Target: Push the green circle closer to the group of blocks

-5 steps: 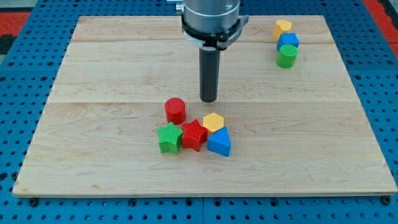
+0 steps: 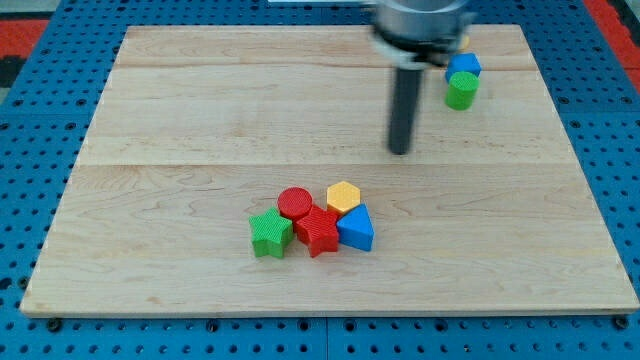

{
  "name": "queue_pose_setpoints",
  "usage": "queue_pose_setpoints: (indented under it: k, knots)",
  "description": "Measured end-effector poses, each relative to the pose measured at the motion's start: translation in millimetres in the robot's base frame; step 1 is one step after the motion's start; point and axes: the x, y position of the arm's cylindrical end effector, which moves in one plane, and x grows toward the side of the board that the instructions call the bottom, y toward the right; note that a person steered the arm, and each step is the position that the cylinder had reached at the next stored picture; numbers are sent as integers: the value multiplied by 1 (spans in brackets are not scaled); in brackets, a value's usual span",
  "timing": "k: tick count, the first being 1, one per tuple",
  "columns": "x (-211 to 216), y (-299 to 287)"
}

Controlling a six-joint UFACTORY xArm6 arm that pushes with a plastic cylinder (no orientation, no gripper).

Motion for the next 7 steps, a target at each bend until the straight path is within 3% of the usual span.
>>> queue_pose_setpoints:
  k: [1,2,3,4,6,7]
  knots:
    - [24,72]
    - [4,150]
    - [-67,154]
    - [-106,133]
    - [-57,-15]
    - [-44,53]
